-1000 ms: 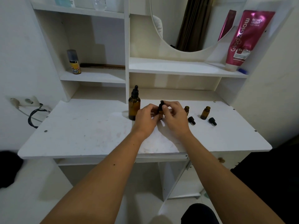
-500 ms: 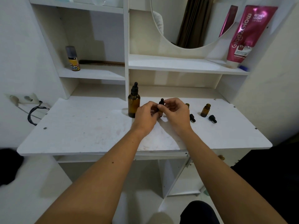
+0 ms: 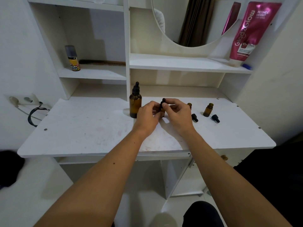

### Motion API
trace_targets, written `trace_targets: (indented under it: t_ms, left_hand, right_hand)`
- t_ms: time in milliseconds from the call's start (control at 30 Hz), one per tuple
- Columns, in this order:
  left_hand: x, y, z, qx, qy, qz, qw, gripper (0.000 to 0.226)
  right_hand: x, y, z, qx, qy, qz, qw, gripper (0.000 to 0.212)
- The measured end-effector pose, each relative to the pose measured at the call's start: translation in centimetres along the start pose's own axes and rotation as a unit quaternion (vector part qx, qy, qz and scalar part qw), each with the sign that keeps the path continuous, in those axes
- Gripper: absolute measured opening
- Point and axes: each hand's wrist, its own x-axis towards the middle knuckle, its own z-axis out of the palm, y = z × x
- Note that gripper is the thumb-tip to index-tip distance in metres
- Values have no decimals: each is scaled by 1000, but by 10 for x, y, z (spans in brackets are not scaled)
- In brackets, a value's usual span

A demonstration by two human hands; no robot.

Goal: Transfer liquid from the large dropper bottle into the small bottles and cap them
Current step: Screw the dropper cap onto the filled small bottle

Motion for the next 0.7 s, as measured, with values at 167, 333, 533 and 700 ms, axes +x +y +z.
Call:
trace_targets:
  t_ms: [167,333,533,700]
  left_hand:
    - [-1,1,-1,-1,-1,2,1000,28]
    - [-1,1,-1,1,0,2,1000,26]
    - [0,0,0,0,0,4,1000,26]
    - [0,-1,1,-1,1,0,1000,24]
  right_hand:
    - [0,-1,0,4,16,7,1000,25]
    - [1,1,1,4,-10,28,1000,23]
    - [3,2,-1,-8,-26,-1,1000,28]
    - [3,2,0,-14,-28,11,999,21]
